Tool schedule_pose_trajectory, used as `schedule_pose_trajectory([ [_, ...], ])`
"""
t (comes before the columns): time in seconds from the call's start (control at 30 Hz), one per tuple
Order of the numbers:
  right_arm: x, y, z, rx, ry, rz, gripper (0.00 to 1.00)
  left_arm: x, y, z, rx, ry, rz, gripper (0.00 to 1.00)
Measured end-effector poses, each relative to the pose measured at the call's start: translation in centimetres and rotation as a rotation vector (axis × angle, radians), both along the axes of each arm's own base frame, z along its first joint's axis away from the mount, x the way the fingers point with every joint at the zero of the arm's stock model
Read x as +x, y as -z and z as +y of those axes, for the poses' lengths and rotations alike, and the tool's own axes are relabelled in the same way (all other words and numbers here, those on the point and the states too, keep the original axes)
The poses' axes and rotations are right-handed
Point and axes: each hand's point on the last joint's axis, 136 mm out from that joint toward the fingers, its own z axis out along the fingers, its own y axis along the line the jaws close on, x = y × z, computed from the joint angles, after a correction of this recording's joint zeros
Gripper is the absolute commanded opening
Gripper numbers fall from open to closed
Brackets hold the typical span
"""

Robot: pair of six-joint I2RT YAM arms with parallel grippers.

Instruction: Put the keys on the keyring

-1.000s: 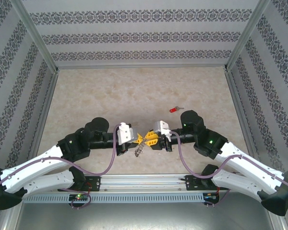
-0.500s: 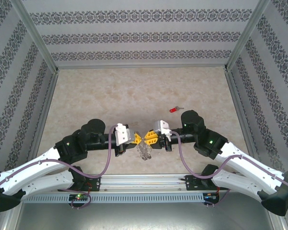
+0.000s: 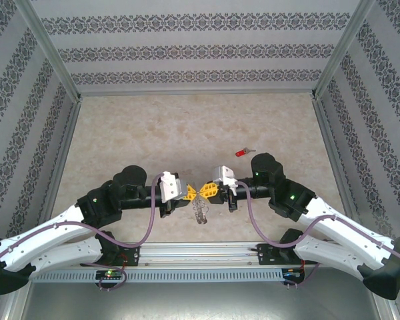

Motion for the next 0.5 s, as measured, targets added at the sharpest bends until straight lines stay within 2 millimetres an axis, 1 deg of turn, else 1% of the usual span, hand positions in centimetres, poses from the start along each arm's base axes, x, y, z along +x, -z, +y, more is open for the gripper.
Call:
schedule_pose_trajectory([
  [0.17, 0.0, 0.2, -0.2, -0.049, 0.021, -0.010, 0.00, 0.6, 0.5, -0.1, 0.035, -0.020, -0.006, 0.19],
  [0.23, -0.1, 0.2, 0.0, -0.062, 0.024, -0.021, 0.00, 0.7, 0.6, -0.2, 0.049, -0.019, -0.007, 0.19],
  [0.37, -0.1, 0.7, 0.5, -0.104, 0.033, -0.036, 0.00, 0.7, 1.1, -0.2, 0.073, -0.016, 0.001, 0.18],
  [0.5, 0.1, 1.4, 0.7, -0.149, 0.048, -0.045, 0.00, 0.6, 1.8, 0.0, 0.100, -0.014, 0.015, 0.07],
])
